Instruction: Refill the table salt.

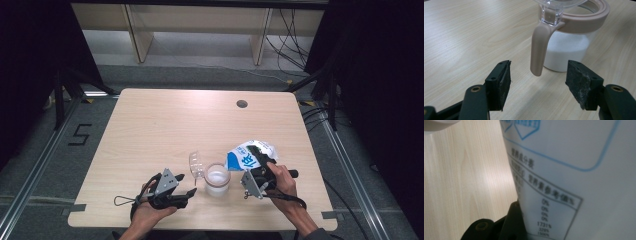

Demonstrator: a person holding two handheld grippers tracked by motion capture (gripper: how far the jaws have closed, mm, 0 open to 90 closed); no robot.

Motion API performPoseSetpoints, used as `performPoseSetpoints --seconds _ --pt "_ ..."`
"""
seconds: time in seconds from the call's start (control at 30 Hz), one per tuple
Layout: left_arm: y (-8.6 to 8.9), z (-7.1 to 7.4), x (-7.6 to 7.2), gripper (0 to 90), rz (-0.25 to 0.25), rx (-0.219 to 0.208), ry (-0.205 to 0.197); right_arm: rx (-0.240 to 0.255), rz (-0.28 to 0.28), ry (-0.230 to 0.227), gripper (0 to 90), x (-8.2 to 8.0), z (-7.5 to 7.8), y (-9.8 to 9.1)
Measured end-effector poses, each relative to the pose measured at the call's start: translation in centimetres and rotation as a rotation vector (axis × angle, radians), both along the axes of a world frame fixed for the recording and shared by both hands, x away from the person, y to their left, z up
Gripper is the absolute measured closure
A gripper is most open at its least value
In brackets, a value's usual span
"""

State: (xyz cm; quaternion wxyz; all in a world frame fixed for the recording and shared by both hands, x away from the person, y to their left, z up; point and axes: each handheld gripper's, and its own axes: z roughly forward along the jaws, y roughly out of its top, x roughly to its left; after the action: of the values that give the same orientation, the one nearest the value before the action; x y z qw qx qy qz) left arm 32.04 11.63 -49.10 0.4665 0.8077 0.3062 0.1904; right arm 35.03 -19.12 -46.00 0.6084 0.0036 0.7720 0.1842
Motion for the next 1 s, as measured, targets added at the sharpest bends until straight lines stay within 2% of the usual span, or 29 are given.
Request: performPoseSetpoints --seconds 0.07,0.1,0.13,0.17,0.2,0.3,0.37,0.4,0.47,0.5,0.53,0.57,0.6,0.63,0.73,0.83,0.9,0.93,0.97,1.0 --pt "0.0 0.0 0.0 36.4 0.000 0.000 -0.001 0.053 0.008 0.035 80.5 0.2 0.0 -0.3" --pt "0.1 0.0 0.0 36.3 -0.003 0.008 0.002 0.066 -0.009 0.031 80.7 0.2 0.1 -0.4" --pt "0.0 -0.1 0.0 36.3 0.006 -0.011 0.007 0.066 -0.005 0.037 80.9 0.4 0.2 -0.6" --pt "0.0 -0.1 0.0 36.2 0.007 -0.014 0.008 0.091 -0.012 0.050 81.0 0.4 0.2 -0.7" --pt "0.0 -0.1 0.0 36.1 0.007 -0.014 0.008 0.091 -0.012 0.050 81.0 0.4 0.2 -0.7" --pt "0.0 -0.1 -0.1 35.8 0.014 -0.022 0.024 0.153 -0.029 0.100 81.9 0.5 0.4 -1.3" --pt "0.0 -0.1 -0.1 35.8 0.012 -0.016 0.015 0.149 -0.019 0.110 82.3 0.8 0.7 -1.7" --pt "0.0 -0.1 -0.1 35.9 0.008 -0.016 0.010 0.181 -0.025 0.144 82.5 0.9 0.5 -2.0" --pt "0.0 -0.1 -0.1 36.0 0.009 -0.020 0.014 0.182 -0.029 0.152 82.8 1.1 0.4 -2.3" --pt "0.0 -0.1 -0.1 36.1 0.009 -0.021 0.017 0.208 -0.030 0.158 82.8 1.3 0.3 -2.5" --pt "0.1 -0.1 -0.1 36.2 0.010 -0.016 0.018 0.211 -0.033 0.167 82.9 1.3 0.4 -2.7" --pt "0.0 -0.1 -0.1 36.2 0.017 -0.032 0.030 0.227 -0.035 0.166 83.0 1.4 0.3 -2.8" --pt "0.0 -0.1 -0.1 36.3 0.010 -0.025 0.022 0.239 -0.034 0.197 83.0 1.5 0.2 -2.9" --pt "0.1 -0.1 0.0 36.3 0.006 -0.018 0.015 0.250 -0.029 0.195 83.0 1.5 0.3 -3.0" --pt "0.0 -0.1 -0.1 36.5 0.006 -0.021 0.016 0.303 -0.037 0.220 83.1 1.7 0.2 -3.2" --pt "0.1 -0.1 -0.1 36.6 0.006 -0.021 0.019 0.374 -0.045 0.273 83.5 1.9 -0.1 -3.5" --pt "0.0 -0.1 -0.1 36.7 0.011 -0.036 0.026 0.415 -0.047 0.301 83.7 2.0 -0.1 -3.7" --pt "0.1 -0.1 0.0 36.7 0.003 -0.020 0.019 0.429 -0.041 0.310 83.7 2.1 -0.1 -3.8" --pt "0.1 -0.1 0.0 36.7 0.007 -0.023 0.020 0.437 -0.048 0.317 83.8 2.1 -0.2 -3.9" --pt "0.1 -0.1 -0.1 36.8 0.014 -0.020 0.022 0.428 -0.046 0.320 83.9 2.3 -0.3 -4.1"
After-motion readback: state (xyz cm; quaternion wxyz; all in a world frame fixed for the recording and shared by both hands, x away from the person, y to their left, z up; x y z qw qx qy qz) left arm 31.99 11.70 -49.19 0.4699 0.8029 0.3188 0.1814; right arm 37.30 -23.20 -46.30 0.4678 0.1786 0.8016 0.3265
